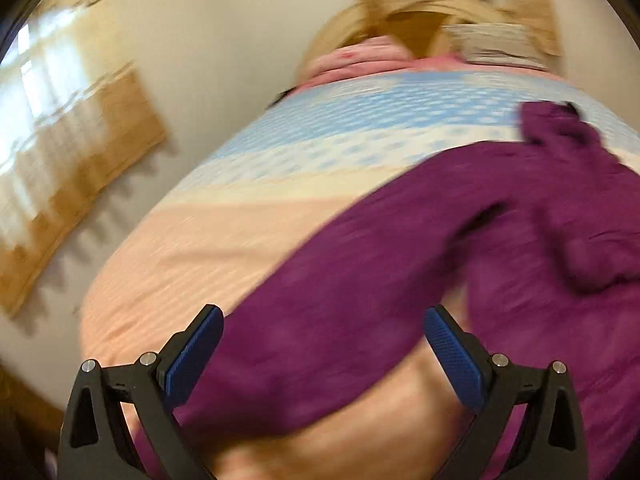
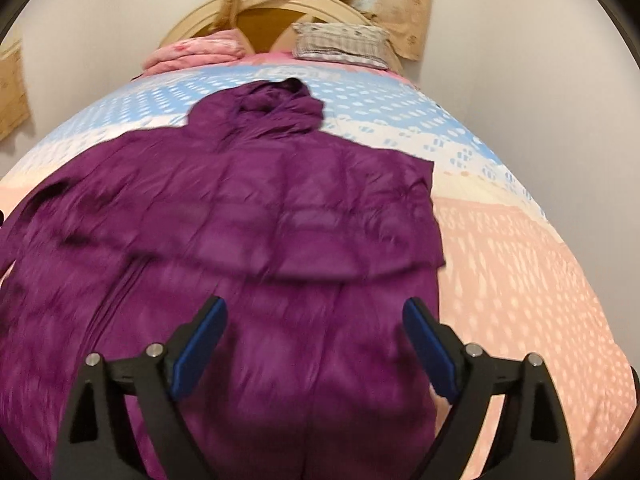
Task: Fold large clothes
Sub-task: 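Grasp the sleeve nearest the left tool and fold it across the jacket body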
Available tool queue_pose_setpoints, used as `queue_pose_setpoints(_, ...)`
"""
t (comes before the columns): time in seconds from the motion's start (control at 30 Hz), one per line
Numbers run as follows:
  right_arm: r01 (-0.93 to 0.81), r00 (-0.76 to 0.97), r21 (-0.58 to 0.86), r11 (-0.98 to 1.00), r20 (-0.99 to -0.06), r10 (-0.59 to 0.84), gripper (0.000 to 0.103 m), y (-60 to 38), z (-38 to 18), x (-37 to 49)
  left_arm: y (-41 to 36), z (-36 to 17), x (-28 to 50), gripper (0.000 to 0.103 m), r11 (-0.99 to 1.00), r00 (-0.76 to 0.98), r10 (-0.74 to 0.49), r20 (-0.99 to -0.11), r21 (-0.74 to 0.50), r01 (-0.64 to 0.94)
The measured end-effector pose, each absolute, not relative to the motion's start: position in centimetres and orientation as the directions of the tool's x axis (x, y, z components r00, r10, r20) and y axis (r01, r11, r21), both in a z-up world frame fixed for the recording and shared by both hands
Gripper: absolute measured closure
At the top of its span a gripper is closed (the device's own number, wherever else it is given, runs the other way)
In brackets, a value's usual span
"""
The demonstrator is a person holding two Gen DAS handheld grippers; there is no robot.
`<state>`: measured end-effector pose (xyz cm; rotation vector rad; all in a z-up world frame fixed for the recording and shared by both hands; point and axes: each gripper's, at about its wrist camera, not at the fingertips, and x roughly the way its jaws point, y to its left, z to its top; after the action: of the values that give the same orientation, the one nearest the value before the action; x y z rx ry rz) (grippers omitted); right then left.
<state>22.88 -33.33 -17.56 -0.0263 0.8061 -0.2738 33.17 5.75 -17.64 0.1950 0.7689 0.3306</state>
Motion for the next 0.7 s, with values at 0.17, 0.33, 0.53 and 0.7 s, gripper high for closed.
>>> queue_pose_setpoints(0.17, 0.196, 0.700, -0.144, 0.970, -0.672, -0.242, 0.011, -30.9, -17.0, 19.7, 14.4, -16.7, 26.7, 0.003, 0.900, 0.624, 0.425, -0.656, 0.232, -0.369)
queue_pose_setpoints(0.33, 0.159, 0.736, -0.173, 0.972, -0.636, -0.233, 0.011, -27.9, -15.9, 19.1, 18.8, -16.5, 23.8, 0.003, 0.903, 0.590, 0.346, -0.730, 0.089, -0.420)
queue_pose_setpoints(0.53, 0.087, 0.760, -0.202, 0.975, -0.619, -0.196, 0.010, -24.8, -15.7, 19.2, 18.7, -19.1, 25.5, 0.003, 0.911, 0.559, 0.216, -0.800, -0.041, -0.411)
queue_pose_setpoints(0.7, 0.074, 0.759, -0.239, 0.968, -0.617, -0.210, 0.010, -24.1, -16.2, 18.8, 19.6, -22.6, 28.1, 0.089, 0.911, 0.504, 0.106, -0.857, -0.119, -0.394)
